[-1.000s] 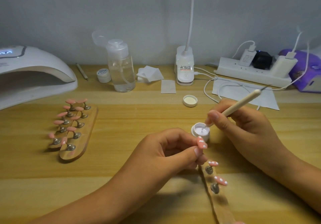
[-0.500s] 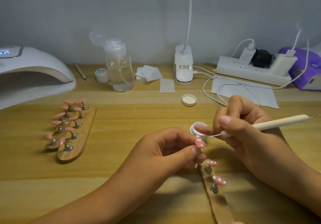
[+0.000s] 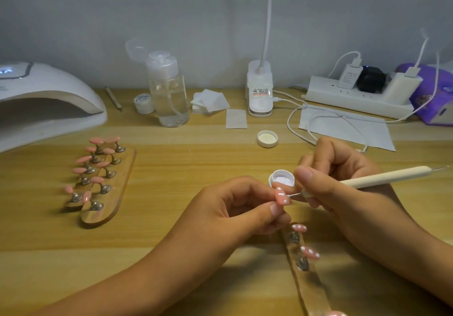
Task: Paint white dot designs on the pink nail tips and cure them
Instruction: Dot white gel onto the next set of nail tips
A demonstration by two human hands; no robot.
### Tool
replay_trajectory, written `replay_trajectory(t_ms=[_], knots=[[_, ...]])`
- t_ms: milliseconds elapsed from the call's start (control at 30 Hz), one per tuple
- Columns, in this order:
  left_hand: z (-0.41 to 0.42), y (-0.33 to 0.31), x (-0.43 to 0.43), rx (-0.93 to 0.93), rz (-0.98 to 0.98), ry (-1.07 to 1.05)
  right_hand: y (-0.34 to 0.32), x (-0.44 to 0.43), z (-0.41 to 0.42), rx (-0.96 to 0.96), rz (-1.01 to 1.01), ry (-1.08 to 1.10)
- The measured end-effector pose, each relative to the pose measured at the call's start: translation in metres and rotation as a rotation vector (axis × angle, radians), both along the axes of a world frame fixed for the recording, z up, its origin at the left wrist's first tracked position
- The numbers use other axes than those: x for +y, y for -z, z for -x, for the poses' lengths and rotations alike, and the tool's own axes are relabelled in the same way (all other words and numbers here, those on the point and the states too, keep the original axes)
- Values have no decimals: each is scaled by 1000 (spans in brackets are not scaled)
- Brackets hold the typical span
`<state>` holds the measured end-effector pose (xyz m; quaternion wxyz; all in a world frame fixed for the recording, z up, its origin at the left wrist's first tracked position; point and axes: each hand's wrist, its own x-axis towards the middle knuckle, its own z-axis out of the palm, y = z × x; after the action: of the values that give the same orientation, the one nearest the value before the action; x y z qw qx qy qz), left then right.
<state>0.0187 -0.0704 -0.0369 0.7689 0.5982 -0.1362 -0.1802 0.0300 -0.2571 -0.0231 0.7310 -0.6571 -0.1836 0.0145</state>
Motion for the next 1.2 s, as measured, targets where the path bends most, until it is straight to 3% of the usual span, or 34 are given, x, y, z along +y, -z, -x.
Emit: replay_trajectory(t_ms=[1200], knots=[[-1, 3, 1, -36, -52, 10, 2, 2, -3, 23, -20, -37]])
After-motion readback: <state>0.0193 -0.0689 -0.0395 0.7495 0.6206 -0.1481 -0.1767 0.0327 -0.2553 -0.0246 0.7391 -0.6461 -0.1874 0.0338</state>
